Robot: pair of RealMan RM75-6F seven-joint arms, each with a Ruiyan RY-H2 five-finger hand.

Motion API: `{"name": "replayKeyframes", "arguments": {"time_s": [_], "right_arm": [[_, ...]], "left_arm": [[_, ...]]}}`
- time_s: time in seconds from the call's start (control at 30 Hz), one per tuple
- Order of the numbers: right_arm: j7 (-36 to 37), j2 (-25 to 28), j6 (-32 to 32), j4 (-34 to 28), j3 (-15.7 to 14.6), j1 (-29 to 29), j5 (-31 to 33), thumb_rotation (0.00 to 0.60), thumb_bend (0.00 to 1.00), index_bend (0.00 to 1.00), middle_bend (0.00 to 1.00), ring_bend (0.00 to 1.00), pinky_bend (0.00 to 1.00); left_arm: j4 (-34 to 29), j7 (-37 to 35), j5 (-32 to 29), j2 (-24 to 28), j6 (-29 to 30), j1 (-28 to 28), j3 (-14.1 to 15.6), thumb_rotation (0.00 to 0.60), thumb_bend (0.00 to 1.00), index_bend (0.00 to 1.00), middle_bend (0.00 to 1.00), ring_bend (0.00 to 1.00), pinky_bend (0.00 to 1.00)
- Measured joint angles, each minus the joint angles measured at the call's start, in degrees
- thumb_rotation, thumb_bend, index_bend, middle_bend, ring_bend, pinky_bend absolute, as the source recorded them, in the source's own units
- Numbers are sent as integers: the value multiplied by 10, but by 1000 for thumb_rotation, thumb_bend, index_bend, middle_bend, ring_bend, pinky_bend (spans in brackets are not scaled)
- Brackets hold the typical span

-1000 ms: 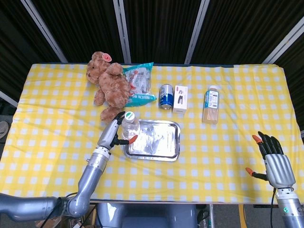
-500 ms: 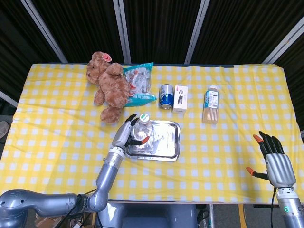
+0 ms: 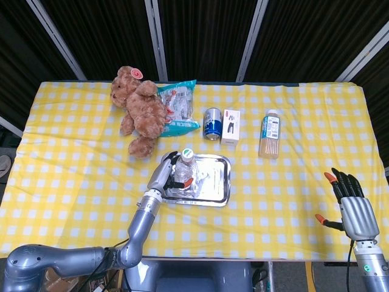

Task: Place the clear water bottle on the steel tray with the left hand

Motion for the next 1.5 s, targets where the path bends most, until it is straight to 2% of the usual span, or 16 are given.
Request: {"name": "replayKeyframes", "arguments": {"time_s": [0.13, 0.23, 0.37, 0.5, 0.6, 1.13, 1.37, 1.5], "right_arm": [[1, 0, -2, 1, 0, 0, 1, 600, 50, 97, 0, 0, 0], [1, -1, -3, 1, -1, 0, 0, 600, 50, 97, 0, 0, 0], [2, -1, -3, 1, -1, 1, 1, 600, 49, 97, 0, 0, 0], [4, 1, -3, 0, -1, 0, 2, 600, 49, 97, 0, 0, 0], [2, 3, -7, -2, -2, 0, 4, 600, 49, 97, 0, 0, 0], [3, 7, -9, -9, -2, 0, 8, 600, 49, 96, 0, 0, 0], [-5, 5, -11, -12, -2, 0, 10, 600, 50, 97, 0, 0, 0], [-9, 4, -12, -14, -2, 0, 11, 600, 49, 97, 0, 0, 0]], "left_arm": [[12, -5, 7, -6, -8, 1, 1, 600, 437, 523, 478, 47, 52], [15, -6, 10, -8, -13, 2, 0, 600, 387, 487, 424, 42, 52], [14, 0, 9, -4, -24, 2, 4, 600, 279, 352, 281, 3, 41], [8, 10, 8, 7, -42, 3, 12, 600, 175, 277, 171, 0, 9], [-2, 19, 7, 18, -57, 2, 20, 600, 145, 238, 114, 0, 0], [-80, -7, 51, 93, -69, 36, 36, 600, 105, 111, 19, 0, 0], [-130, -25, 79, 158, -59, 71, 52, 600, 102, 60, 0, 0, 0], [-168, -34, 98, 206, -48, 97, 63, 600, 102, 73, 5, 0, 0]]}}
